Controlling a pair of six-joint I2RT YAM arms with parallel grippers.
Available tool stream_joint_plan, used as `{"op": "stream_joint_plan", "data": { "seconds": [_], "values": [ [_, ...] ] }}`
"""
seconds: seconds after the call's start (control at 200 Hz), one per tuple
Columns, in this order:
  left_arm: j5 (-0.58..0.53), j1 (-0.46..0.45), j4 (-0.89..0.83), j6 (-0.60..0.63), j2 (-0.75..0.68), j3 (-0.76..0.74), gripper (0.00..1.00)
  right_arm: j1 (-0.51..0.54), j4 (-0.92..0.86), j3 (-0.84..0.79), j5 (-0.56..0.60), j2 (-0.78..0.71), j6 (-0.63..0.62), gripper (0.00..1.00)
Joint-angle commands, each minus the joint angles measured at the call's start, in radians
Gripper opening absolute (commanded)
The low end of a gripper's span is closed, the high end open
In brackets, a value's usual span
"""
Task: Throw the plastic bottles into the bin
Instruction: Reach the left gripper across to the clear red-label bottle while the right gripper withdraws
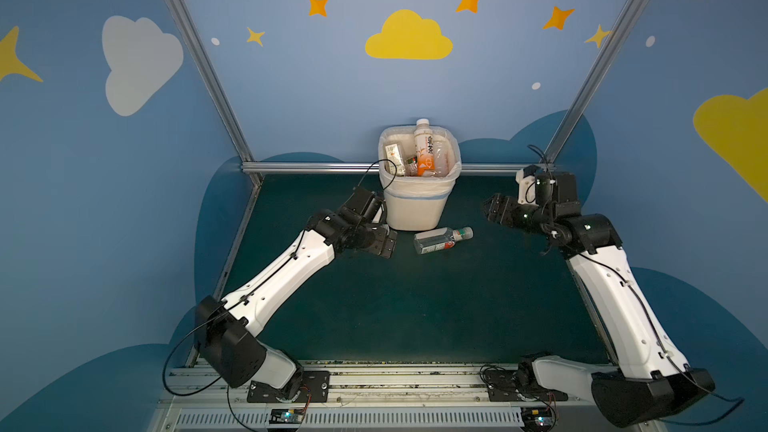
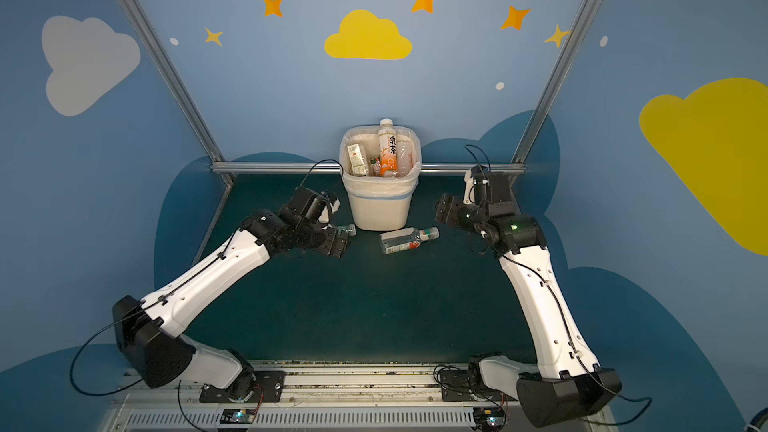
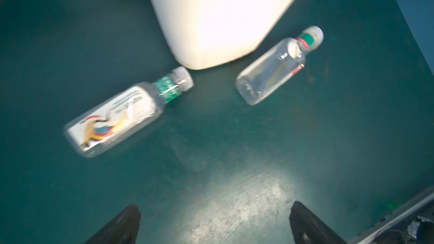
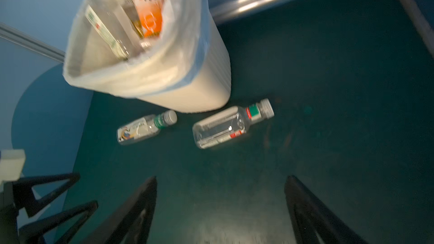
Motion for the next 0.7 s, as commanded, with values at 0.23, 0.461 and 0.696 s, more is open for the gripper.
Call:
{"op": "stream_joint_plan", "data": {
  "seconds": [0.23, 0.461, 0.696],
  "values": [
    [-0.037, -0.093, -0.021, 0.090, 0.165, 0.103, 1.00, -0.016, -0.068, -0.198, -0.166, -0.076, 0.048, 0.85],
    [-0.039, -0.154, -0.105, 0.173, 0.374, 0.329, 1.00, -0.027, -0.087, -0.216, -0.200, -0.066, 0.038, 0.85],
    [-0.046, -0.176, -0.163, 0.288, 0.601, 0.583, 1.00, -0.052, -0.120, -0.228, -0.196, -0.092, 0.015, 0.85]
  ]
}}
